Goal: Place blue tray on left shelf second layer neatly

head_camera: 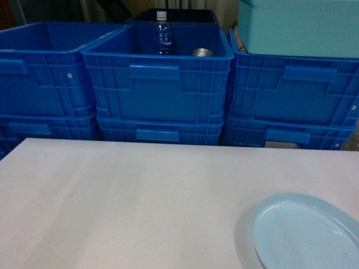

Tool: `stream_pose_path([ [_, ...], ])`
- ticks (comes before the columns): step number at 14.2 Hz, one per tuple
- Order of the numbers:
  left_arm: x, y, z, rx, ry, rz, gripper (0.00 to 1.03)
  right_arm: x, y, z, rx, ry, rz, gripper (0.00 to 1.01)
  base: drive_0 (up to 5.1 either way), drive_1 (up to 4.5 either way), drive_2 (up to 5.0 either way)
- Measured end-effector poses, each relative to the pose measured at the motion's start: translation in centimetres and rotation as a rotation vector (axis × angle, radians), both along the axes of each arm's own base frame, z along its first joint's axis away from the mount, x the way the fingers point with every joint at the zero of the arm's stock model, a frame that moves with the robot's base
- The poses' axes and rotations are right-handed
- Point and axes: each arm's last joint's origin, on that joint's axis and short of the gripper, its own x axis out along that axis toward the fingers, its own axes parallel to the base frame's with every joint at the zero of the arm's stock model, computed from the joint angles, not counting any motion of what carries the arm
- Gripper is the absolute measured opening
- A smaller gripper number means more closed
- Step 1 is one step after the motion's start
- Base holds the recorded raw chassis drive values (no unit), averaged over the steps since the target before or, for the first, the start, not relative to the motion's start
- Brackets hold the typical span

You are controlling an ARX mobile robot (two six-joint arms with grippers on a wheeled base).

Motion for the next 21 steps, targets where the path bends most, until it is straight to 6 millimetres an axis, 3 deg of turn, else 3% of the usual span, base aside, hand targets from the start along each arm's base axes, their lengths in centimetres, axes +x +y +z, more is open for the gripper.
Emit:
stream_pose_path([
  [8,0.0,0.0,0.0,0.0,0.0,0.0,0.98,0.0,0.1,-0.3,0.016,0.048,0.027,0.98,0.0,0.0,0.0],
  [9,0.0,0.0,0.0,0.0,0.0,0.0,0.98,0.8,0.2,0.1,0.034,0.055,0.044,0.98,0.0,0.0,0.0],
  [11,0.0,0.0,0.0,0.0,0.0,0.0,0.98,4.2,0.5,4.4,0.019,-0.025,0.078,0.98,0.0,0.0,0.0],
  [12,0.0,0.0,0.0,0.0,0.0,0.0,0.98,7.2,0.3,6.5,0.042,-0.03,0.104,0.98,0.0,0.0,0.0],
  [13,0.0,0.0,0.0,0.0,0.0,0.0,0.98,10.5,-0.3,6.6,0.113,0.066,0.114,0.98,0.0,0.0,0.0],
  [15,0.0,0.0,0.0,0.0,0.0,0.0,0.98,14.5,-2.2,3.2,0.303,0.278,0.111,0.98,0.0,0.0,0.0],
  [17,0.0,0.0,0.0,0.0,0.0,0.0,0.98,16.0,-5.3,-2.0,0.512,0.428,0.041,0.98,0.0,0.0,0.0],
  [19,0.0,0.0,0.0,0.0,0.0,0.0,0.98,15.2,-6.8,-4.8,0.584,0.481,-0.003,0.98,0.0,0.0,0.0],
  [20,0.0,0.0,0.0,0.0,0.0,0.0,0.98,14.3,-6.7,-7.1,0.604,0.528,-0.008,0.98,0.0,0.0,0.0],
  [21,0.0,0.0,0.0,0.0,0.0,0.0,0.98,13.1,-6.8,-11.7,0.607,0.605,-0.061,0.98,0.0,0.0,0.0],
])
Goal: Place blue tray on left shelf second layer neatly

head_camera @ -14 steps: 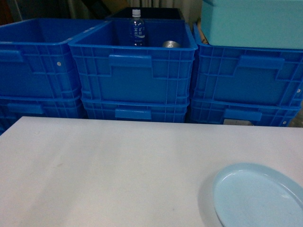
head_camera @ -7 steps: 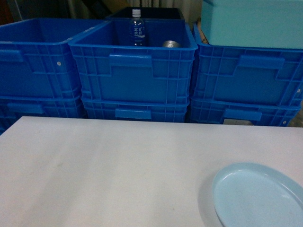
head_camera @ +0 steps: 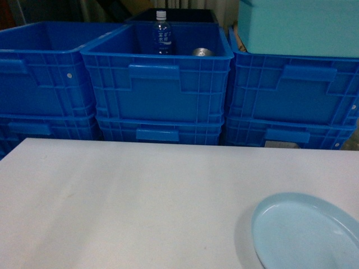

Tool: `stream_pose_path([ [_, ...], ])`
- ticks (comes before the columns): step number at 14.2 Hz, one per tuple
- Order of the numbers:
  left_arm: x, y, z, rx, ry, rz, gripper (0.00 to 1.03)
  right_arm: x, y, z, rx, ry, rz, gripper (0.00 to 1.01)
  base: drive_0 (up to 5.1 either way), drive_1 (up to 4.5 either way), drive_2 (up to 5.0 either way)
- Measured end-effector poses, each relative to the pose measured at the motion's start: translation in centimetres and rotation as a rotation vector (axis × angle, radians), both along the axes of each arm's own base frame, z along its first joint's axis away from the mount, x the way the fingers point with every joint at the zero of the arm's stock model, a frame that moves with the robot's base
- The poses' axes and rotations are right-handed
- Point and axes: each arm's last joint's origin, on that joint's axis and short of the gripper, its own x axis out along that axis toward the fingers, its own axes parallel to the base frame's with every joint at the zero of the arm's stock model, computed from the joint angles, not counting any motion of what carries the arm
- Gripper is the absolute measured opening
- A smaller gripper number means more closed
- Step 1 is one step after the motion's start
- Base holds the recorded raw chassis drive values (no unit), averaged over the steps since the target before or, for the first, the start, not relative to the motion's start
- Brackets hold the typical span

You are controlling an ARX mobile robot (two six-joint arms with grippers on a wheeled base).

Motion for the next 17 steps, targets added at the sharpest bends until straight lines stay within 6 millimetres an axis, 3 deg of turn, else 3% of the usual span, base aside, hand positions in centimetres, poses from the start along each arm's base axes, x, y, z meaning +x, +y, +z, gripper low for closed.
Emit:
stream_pose_path([
  [1,0.0,0.0,0.0,0.0,0.0,0.0,0.98,-0.3,0.1,-2.0,-0.035,0.018,-0.007,0.98,0.0,0.0,0.0],
  [8,0.0,0.0,0.0,0.0,0.0,0.0,0.98,-0.6,1.0,-2.0,-0.032,0.012,0.02,0.98,0.0,0.0,0.0],
  [12,0.0,0.0,0.0,0.0,0.0,0.0,0.98,-0.4,2.9,-1.8,-0.014,0.012,0.069,0.98,0.0,0.0,0.0],
  [17,0.0,0.0,0.0,0.0,0.0,0.0,0.98,0.4,3.7,-2.2,0.02,-0.002,0.056,0.98,0.0,0.0,0.0],
])
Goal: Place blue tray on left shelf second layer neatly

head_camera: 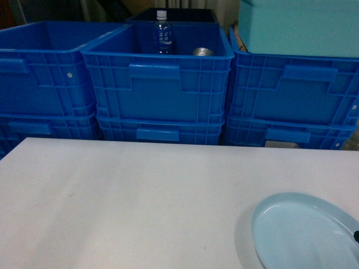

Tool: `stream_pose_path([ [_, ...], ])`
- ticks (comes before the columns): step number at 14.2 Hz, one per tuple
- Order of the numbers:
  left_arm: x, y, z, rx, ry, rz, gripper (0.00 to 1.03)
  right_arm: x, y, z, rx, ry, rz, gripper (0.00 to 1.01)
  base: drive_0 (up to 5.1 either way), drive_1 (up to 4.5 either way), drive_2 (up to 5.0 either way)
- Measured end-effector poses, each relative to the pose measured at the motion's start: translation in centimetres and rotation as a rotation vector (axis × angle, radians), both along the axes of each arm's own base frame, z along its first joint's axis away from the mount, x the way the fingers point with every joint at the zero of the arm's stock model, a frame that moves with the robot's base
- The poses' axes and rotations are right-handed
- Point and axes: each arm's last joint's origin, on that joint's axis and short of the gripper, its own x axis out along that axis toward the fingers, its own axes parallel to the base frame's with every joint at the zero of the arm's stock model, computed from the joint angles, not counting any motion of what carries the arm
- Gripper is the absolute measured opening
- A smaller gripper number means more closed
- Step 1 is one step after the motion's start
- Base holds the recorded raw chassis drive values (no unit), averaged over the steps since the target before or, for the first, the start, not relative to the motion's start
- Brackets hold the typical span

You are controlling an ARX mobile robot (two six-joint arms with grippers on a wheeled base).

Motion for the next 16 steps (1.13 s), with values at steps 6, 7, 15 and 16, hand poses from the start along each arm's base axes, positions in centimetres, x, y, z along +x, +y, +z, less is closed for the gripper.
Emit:
stream_pose_path([
  [6,0.0,0.0,0.0,0.0,0.0,0.0,0.98,0.7,1.5,0.1,-0.007,0.049,0.042,0.98,0.0,0.0,0.0],
  [7,0.0,0.0,0.0,0.0,0.0,0.0,0.98,0.7,1.5,0.1,-0.006,0.055,0.043,0.98,0.0,0.0,0.0],
  [15,0.0,0.0,0.0,0.0,0.0,0.0,0.98,-0.4,1.8,-0.4,-0.001,0.117,0.082,0.21,0.0,0.0,0.0],
  [16,0.0,0.0,0.0,0.0,0.0,0.0,0.98,-0.6,1.8,-0.5,0.0,0.121,0.082,0.1,0.0,0.0,0.0],
])
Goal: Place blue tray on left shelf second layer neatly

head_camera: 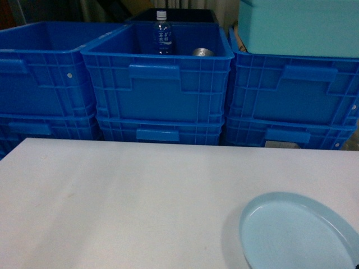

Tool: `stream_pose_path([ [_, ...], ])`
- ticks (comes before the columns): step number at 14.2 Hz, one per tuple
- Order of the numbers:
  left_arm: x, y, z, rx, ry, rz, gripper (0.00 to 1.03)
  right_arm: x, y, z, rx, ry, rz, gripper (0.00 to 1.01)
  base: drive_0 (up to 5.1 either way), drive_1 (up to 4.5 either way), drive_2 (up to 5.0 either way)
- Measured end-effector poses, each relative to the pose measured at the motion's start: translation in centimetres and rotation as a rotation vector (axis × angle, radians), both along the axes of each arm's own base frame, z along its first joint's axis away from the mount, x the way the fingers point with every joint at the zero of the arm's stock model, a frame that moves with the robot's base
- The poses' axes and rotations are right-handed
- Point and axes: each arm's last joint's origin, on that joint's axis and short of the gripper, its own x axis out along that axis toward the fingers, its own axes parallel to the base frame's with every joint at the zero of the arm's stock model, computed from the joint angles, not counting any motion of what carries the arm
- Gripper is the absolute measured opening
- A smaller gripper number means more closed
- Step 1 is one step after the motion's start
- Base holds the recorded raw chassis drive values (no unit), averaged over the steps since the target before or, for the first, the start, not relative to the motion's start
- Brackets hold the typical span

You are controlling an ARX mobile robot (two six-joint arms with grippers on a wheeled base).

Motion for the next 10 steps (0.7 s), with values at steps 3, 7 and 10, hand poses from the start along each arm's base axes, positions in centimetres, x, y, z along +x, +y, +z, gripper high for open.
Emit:
stream_pose_path([
  [3,0.0,0.0,0.0,0.0,0.0,0.0,0.98,-0.7,0.2,0.4,-0.006,0.006,0.015,0.02,0.0,0.0,0.0],
  [7,0.0,0.0,0.0,0.0,0.0,0.0,0.98,-0.6,0.7,4.7,-0.04,-0.072,0.067,0.02,0.0,0.0,0.0],
  [10,0.0,0.0,0.0,0.0,0.0,0.0,0.98,-0.5,1.5,14.0,-0.252,-0.318,0.141,0.02,0.0,0.0,0.0],
])
